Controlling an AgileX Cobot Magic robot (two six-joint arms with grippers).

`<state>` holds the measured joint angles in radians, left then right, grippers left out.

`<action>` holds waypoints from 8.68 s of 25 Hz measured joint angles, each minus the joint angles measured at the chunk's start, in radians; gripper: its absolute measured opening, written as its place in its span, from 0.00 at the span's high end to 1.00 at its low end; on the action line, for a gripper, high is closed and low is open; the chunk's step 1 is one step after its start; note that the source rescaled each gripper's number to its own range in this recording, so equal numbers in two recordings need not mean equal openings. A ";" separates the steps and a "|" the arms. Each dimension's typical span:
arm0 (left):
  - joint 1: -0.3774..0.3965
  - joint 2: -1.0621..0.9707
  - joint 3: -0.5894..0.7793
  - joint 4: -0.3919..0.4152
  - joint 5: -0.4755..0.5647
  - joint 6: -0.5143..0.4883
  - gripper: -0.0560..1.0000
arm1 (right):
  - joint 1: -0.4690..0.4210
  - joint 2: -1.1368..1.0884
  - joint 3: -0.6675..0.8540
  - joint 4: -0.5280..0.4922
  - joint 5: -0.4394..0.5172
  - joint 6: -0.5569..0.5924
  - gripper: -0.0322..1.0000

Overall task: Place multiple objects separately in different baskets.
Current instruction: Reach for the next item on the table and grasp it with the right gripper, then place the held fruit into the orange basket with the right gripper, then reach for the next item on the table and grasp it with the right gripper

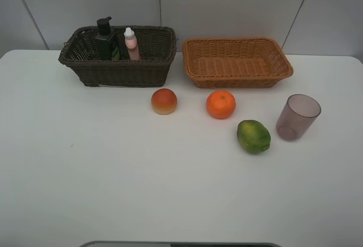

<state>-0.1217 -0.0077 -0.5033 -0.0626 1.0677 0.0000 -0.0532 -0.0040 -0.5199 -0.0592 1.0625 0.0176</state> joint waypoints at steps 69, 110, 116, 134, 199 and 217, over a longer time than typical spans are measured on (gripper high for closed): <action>0.000 0.000 0.000 0.003 0.000 0.000 0.05 | 0.236 1.329 -0.473 0.059 -0.185 0.016 0.10; 0.000 0.000 0.000 0.003 0.000 0.000 0.05 | 0.517 1.804 -0.469 -0.035 -0.333 -0.031 0.03; 0.000 0.000 0.000 0.003 0.000 0.000 0.05 | 0.510 1.852 -0.469 -0.042 -0.358 -0.033 0.03; 0.000 0.000 0.000 0.003 0.000 0.000 0.05 | 0.510 1.950 -0.469 -0.075 -0.394 -0.033 0.12; 0.000 0.000 0.000 0.003 0.000 0.000 0.05 | 0.253 2.288 -1.235 -0.189 -0.449 0.229 0.41; 0.000 0.000 0.000 0.003 0.000 0.000 0.05 | 0.317 2.132 -1.236 -0.116 -0.178 0.232 0.00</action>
<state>-0.1217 -0.0077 -0.5033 -0.0598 1.0677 0.0000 0.2634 2.1276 -1.7562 -0.1750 0.8846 0.2496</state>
